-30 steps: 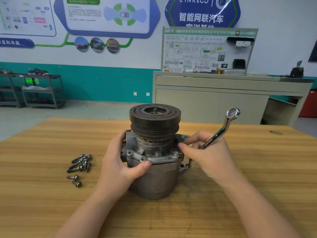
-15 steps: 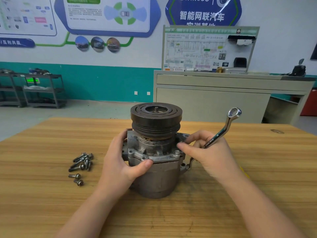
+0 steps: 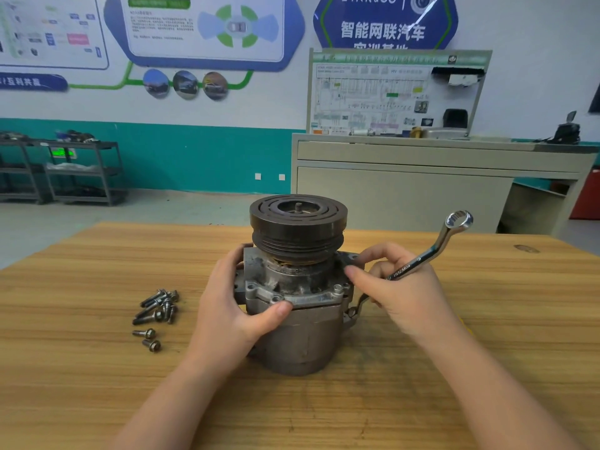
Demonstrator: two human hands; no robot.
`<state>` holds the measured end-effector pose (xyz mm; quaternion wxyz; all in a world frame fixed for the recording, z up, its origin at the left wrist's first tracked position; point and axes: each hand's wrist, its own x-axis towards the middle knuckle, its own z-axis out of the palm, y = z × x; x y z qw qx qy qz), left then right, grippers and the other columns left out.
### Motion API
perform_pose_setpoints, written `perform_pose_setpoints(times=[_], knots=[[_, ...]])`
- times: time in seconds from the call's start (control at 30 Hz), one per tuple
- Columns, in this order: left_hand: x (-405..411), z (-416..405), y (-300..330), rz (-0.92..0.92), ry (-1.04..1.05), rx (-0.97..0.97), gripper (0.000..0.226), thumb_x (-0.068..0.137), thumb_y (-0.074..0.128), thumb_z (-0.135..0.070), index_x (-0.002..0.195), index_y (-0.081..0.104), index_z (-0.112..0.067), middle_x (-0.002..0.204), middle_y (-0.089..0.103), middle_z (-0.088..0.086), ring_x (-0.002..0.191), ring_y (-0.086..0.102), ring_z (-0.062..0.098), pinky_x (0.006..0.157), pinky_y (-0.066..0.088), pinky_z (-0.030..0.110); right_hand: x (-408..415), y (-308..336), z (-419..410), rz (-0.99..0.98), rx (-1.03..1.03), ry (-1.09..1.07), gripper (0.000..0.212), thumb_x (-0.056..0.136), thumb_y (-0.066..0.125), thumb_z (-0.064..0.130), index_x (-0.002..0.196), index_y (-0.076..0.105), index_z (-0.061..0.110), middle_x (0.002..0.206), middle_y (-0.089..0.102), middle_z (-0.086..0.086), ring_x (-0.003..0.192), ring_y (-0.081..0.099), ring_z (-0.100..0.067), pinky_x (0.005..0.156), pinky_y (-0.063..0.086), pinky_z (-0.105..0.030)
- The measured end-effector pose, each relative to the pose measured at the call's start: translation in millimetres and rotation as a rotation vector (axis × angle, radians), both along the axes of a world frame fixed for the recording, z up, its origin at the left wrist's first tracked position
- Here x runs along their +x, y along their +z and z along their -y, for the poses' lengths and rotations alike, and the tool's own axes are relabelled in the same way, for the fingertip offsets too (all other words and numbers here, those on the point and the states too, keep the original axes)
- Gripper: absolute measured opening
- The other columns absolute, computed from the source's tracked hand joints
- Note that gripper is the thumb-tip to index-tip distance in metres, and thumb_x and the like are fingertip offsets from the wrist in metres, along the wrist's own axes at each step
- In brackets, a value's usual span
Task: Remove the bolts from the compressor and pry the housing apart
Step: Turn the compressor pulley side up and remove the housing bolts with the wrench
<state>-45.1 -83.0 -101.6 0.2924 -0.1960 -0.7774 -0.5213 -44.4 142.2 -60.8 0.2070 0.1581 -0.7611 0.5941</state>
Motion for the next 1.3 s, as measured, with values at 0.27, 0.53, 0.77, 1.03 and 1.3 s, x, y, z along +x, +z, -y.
perform_pose_setpoints(times=[0.27, 0.53, 0.77, 1.03, 1.3], knots=[[-0.9, 0.2, -0.5, -0.004, 0.0, 0.005, 0.072, 0.056, 0.07, -0.064, 0.118, 0.034, -0.068, 0.124, 0.051, -0.028, 0.115, 0.048, -0.013, 0.087, 0.037, 0.001, 1.2, 0.3, 0.2, 0.023, -0.07, 0.022, 0.02, 0.081, 0.072, 0.004, 0.066, 0.068, 0.016, 0.042, 0.049, 0.007, 0.038, 0.044, -0.003, 0.04, 0.035, -0.01], [-1.3, 0.0, -0.9, -0.001, -0.002, 0.013, 0.074, 0.056, 0.07, -0.065, 0.122, 0.036, -0.058, 0.126, 0.053, -0.022, 0.117, 0.049, -0.009, 0.09, 0.038, 0.008, 1.7, -1.7, 1.0, -0.019, -0.03, 0.015, 0.021, 0.079, 0.075, 0.007, 0.067, 0.068, 0.022, 0.044, 0.05, 0.008, 0.041, 0.043, -0.004, 0.043, 0.036, -0.012], [-0.6, 0.7, -0.3, -0.007, -0.002, 0.007, 0.074, 0.057, 0.069, -0.063, 0.122, 0.035, -0.057, 0.123, 0.051, -0.026, 0.114, 0.046, -0.017, 0.085, 0.035, -0.003, 1.1, -2.9, 0.5, -0.047, 0.013, 0.032, 0.02, 0.08, 0.074, 0.008, 0.072, 0.069, 0.025, 0.044, 0.05, 0.008, 0.042, 0.044, -0.005, 0.044, 0.036, -0.013], [-0.3, -0.3, 0.1, -0.018, -0.007, 0.019, 0.073, 0.057, 0.07, -0.061, 0.121, 0.036, -0.057, 0.122, 0.052, -0.024, 0.111, 0.047, -0.018, 0.083, 0.035, -0.004, -0.6, -5.9, 0.7, -0.039, -0.032, 0.005, 0.016, 0.077, 0.078, 0.013, 0.069, 0.067, 0.02, 0.043, 0.05, 0.008, 0.04, 0.043, -0.004, 0.043, 0.036, -0.012], [-1.7, 0.9, -1.2, -0.002, -0.007, 0.005, 0.074, 0.058, 0.07, -0.064, 0.123, 0.034, -0.059, 0.125, 0.051, -0.026, 0.114, 0.046, -0.016, 0.084, 0.035, -0.004, 0.1, -3.8, -1.0, -0.035, 0.002, 0.022, 0.019, 0.079, 0.077, 0.014, 0.072, 0.069, 0.029, 0.043, 0.05, 0.009, 0.042, 0.045, -0.004, 0.044, 0.037, -0.012]])
